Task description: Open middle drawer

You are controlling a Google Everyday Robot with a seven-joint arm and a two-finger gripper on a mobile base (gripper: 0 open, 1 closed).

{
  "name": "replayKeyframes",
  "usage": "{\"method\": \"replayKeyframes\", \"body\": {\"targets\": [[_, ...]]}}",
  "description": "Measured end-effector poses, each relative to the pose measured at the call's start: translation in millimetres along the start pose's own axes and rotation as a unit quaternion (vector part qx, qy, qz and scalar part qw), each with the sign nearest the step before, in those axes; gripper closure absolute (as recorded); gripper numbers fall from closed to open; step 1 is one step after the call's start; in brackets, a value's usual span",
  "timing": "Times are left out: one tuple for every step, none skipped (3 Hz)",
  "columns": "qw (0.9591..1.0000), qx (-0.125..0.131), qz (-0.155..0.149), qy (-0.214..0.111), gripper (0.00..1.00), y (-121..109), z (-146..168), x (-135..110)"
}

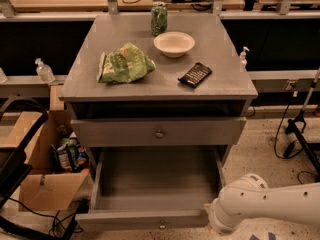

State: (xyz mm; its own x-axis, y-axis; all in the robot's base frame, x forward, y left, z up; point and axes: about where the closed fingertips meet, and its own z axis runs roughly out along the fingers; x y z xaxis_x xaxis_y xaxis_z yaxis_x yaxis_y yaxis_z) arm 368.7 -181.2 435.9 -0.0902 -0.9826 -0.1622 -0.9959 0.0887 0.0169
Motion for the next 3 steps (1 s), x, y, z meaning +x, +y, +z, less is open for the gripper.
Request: {"method": "replayKeyframes", "body": {"targets": [[1.0,0.0,0.0,0.0,1.0,0.0,0.0,0.0],[1.0,0.0,0.0,0.0,1.0,0.0,0.0,0.0],[1.0,0.0,0.0,0.0,1.0,0.0,0.0,0.0]]}}
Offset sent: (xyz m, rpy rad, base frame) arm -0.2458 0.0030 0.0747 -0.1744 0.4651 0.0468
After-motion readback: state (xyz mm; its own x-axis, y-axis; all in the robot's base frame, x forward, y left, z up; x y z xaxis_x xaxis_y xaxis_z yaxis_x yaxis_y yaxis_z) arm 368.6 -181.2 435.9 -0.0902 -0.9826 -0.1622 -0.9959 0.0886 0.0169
